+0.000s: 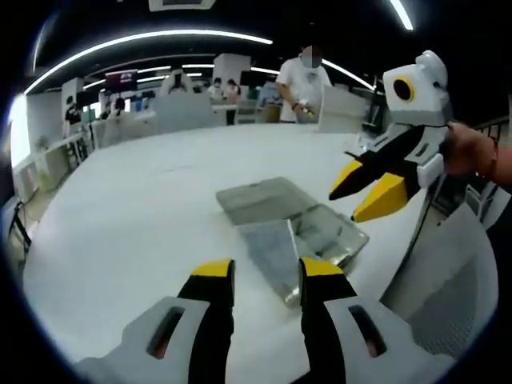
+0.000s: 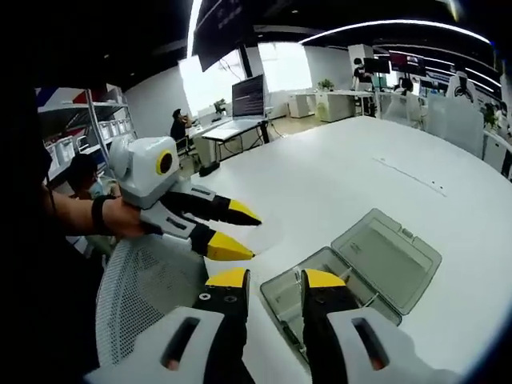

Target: Insert the divider into the dual guide fixture by aligning both edges with the guide slots and pushing it downward to the bottom, including one-sided entry, uneven engagement, binding, and posture correction.

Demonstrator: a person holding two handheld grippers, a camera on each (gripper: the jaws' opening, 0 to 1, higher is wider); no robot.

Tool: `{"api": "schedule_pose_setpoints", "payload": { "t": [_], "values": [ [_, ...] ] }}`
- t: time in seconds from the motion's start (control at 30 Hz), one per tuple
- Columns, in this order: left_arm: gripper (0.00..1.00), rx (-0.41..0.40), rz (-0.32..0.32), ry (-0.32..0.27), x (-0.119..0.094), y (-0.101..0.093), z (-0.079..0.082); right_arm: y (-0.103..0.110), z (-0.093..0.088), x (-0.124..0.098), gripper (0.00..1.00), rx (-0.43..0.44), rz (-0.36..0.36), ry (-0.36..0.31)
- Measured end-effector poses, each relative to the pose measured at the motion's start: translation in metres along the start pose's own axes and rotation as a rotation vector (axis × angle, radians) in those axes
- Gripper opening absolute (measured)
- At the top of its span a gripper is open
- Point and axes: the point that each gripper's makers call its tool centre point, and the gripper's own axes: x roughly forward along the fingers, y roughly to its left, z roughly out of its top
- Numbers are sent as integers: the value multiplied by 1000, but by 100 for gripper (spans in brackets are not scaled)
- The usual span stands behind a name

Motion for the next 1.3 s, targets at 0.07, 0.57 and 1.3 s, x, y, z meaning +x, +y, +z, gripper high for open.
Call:
{"api": "schedule_pose_setpoints", "payload": {
  "t": [0.07, 0.57, 1.3],
  "values": [
    [30, 7, -8, -9, 0, -2, 1, 1, -1, 0, 22, 2, 7, 5],
    [30, 51, -63, -51, -2, -15, 7, -3, 5, -1, 22, 56, 37, -3],
    [30, 158, -126, -61, 1, -38, 13, -1, 5, 1, 21, 73, 74, 25]
  ]
}}
